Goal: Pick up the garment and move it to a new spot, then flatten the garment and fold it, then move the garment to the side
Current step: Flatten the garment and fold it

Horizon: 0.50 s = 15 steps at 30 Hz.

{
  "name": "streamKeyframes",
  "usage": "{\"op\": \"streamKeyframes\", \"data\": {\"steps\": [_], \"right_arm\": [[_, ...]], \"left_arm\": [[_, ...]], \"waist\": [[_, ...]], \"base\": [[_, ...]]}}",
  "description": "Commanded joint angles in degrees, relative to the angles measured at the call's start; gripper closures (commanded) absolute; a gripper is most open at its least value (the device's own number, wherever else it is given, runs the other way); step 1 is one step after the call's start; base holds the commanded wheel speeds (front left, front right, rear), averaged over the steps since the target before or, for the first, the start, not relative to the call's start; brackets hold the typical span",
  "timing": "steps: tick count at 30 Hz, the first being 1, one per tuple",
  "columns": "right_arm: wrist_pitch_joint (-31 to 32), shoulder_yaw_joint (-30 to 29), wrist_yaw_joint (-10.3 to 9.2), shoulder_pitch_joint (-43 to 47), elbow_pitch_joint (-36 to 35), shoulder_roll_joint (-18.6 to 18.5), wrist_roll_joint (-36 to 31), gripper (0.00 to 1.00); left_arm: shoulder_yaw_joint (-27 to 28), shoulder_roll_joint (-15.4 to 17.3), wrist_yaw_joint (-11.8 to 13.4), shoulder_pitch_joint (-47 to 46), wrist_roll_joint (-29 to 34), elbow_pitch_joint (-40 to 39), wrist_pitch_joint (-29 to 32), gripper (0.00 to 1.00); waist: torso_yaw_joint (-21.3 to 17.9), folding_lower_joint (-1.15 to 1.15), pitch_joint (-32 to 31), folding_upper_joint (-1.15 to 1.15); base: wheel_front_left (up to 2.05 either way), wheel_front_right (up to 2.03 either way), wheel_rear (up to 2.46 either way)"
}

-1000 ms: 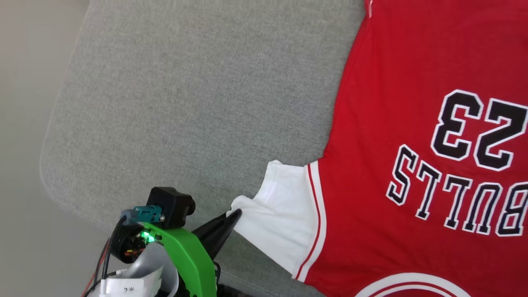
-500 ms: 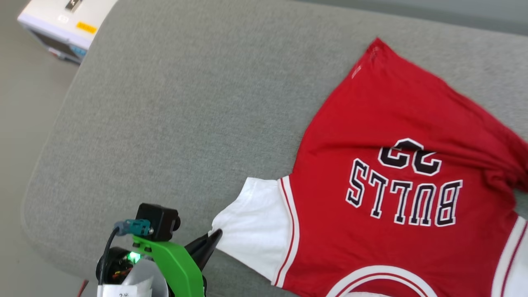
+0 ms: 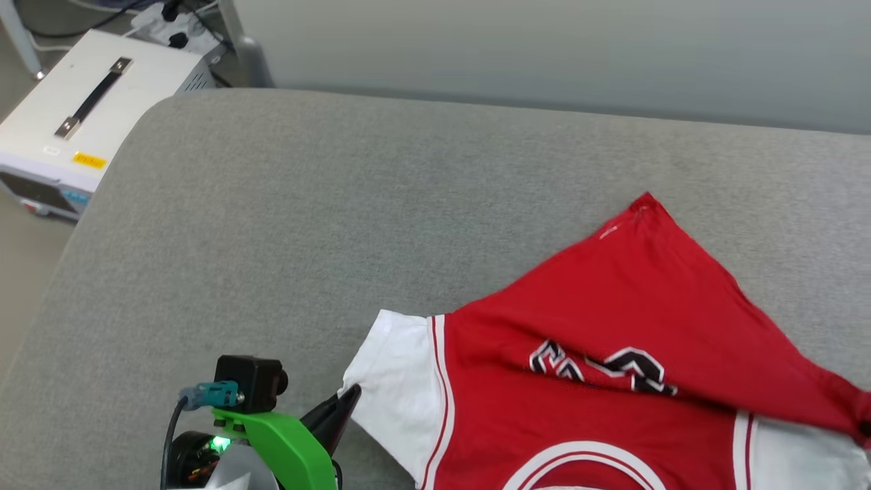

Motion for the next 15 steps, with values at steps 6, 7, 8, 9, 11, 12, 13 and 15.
{"op": "streamKeyframes", "data": {"steps": [6, 7, 8, 9, 11, 12, 13, 15], "right_arm": [[1.0, -2.1, -0.03, 7.5, -3.7, 4.6, -1.2, 1.0], [0.9, -2.1, -0.03, 7.8, -3.7, 4.9, -1.3, 1.0], [-0.4, -1.5, -0.03, 7.7, -4.2, 5.1, -1.5, 0.0], [-0.2, -1.0, -0.03, 7.4, -4.5, 4.8, -1.1, 0.0], [0.4, -0.4, -0.03, 6.5, -5.5, 4.3, -0.2, 0.0], [0.7, -0.1, -0.03, 6.0, -6.2, 4.0, 0.2, 0.0], [2.3, 1.3, -0.03, 3.7, -9.3, 2.6, 1.6, 0.0], [3.7, 2.0, -0.03, 1.6, -11.4, 1.9, 2.3, 0.0]], "left_arm": [[-0.2, -2.2, 0.4, -0.3, -0.2, 1.8, -2.3, 1.0], [-0.3, -2.3, 0.3, -0.5, -0.2, 1.9, -2.4, 1.0], [-0.5, -2.4, 0.0, -1.7, 0.0, 2.3, -2.6, 1.0], [-0.5, -2.3, -0.1, -1.9, 0.1, 2.3, -2.6, 1.0], [-0.5, -2.2, -0.1, -2.1, 0.2, 2.2, -2.6, 1.0], [-0.5, -2.1, -0.1, -2.1, 0.3, 2.1, -2.6, 1.0], [-0.6, -2.0, -0.1, -2.3, 0.5, 1.6, -2.6, 1.0], [-0.8, -2.0, -0.2, -2.4, 0.6, 1.2, -2.5, 1.0]], "waist": [[-2.1, 0.0, -1.6, 0.0], [-2.0, 0.0, -1.4, 0.0], [-1.5, 0.0, -0.5, 0.0], [-1.4, 0.0, -0.4, 0.0], [-1.1, 0.0, -0.1, 0.0], [-1.0, 0.0, 0.1, 0.0], [-0.3, 0.0, 0.8, 0.0], [0.3, 0.0, 1.4, 0.0]], "base": [[0.0, 0.0, 0.0], [0.0, 0.0, 0.0], [0.0, 0.0, 0.0], [0.0, 0.0, 0.0], [0.0, 0.0, 0.0], [0.0, 0.0, 0.0], [0.0, 0.0, 0.0], [0.0, 0.0, 0.0]]}}
